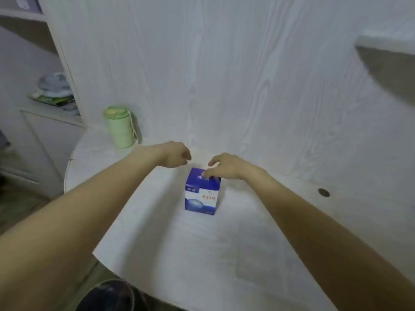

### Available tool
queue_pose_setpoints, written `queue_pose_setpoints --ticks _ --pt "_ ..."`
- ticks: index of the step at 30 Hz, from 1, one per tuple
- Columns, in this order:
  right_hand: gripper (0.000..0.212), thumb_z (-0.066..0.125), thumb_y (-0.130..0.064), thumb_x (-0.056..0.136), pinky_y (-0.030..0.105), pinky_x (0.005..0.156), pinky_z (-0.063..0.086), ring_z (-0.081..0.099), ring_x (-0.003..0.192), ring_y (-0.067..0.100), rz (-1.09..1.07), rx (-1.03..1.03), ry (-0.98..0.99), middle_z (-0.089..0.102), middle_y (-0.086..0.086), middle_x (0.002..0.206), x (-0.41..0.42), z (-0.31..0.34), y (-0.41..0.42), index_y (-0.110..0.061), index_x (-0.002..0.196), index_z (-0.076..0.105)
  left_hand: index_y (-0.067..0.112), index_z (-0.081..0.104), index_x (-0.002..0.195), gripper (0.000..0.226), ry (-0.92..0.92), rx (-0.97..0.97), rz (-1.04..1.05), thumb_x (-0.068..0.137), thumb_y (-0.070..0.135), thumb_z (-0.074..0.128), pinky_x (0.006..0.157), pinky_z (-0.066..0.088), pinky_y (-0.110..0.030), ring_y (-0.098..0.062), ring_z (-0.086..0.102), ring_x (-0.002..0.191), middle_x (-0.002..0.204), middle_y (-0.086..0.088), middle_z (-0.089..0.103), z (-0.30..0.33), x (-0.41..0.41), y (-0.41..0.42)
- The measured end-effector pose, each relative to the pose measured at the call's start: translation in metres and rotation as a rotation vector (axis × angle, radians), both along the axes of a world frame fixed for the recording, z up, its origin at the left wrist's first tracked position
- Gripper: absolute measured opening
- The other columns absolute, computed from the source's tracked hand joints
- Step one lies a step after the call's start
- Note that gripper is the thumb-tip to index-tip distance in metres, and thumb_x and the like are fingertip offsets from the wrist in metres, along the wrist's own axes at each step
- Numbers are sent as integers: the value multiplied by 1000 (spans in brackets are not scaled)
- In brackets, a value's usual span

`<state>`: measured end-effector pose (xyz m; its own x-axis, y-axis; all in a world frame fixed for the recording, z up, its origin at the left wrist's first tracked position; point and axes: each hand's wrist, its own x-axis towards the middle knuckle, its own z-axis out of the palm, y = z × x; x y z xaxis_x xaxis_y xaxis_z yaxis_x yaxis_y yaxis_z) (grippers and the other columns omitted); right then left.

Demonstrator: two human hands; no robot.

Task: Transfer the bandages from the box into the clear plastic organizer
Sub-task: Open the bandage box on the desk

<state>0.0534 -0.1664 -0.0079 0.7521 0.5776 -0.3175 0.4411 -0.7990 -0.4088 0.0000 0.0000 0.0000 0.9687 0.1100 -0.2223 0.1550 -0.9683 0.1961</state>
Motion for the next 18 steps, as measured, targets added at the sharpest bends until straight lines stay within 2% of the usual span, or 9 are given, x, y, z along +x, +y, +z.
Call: queue_pose_setpoints --ticks 2,6,9,11,14,16,18 --pt "44 62 -40 88 30 93 48 57 107 16 -7 54 -16 62 3 122 -5 -18 -1 -12 122 56 15 48 135 38 -21 -52 -26 98 17 42 104 34 -29 -20 45 127 138 -2 51 -17 -6 -2" --pt "39 61 -38 90 23 72 46 60 94 15 -44 257 -92 67 5 113 -17 -47 -9 -12 119 58 13 42 139 42 -150 -203 -34 99 24 43 98 36 -28 -21 47 124 139 -5 49 -51 -23 -9" --pt "56 62 -37 89 25 78 48 60 101 18 -68 334 -25 64 5 116 -32 -54 -16 -12 136 46 11 44 136 43 -257 -293 -61 98 31 46 89 39 -26 -20 51 119 135 -5 52 -66 -39 -13" --pt "64 63 -34 89 23 75 50 60 100 16 -72 344 26 63 3 114 -43 -53 -20 -12 143 37 9 44 136 46 -285 -325 -80 97 33 49 90 38 -25 -18 48 123 136 -3 50 -71 -51 -14" --pt "56 63 -32 89 18 69 51 60 95 14 -25 312 41 63 1 107 -53 -48 -25 -11 137 45 14 35 145 59 -290 -328 -143 93 35 55 102 32 -22 -13 33 136 150 3 35 -71 -60 -12" --pt "49 64 -33 89 19 73 53 61 95 15 27 290 39 65 0 107 -56 -44 -28 -12 131 52 16 42 141 57 -264 -294 -191 90 34 60 103 34 -24 -13 38 132 145 3 44 -65 -64 -10" --pt "52 67 -34 87 23 79 54 63 99 15 52 282 55 65 0 111 -57 -45 -30 -14 132 52 16 50 136 54 -227 -179 -234 88 37 63 100 40 -28 -15 48 122 134 1 55 -58 -64 -11"
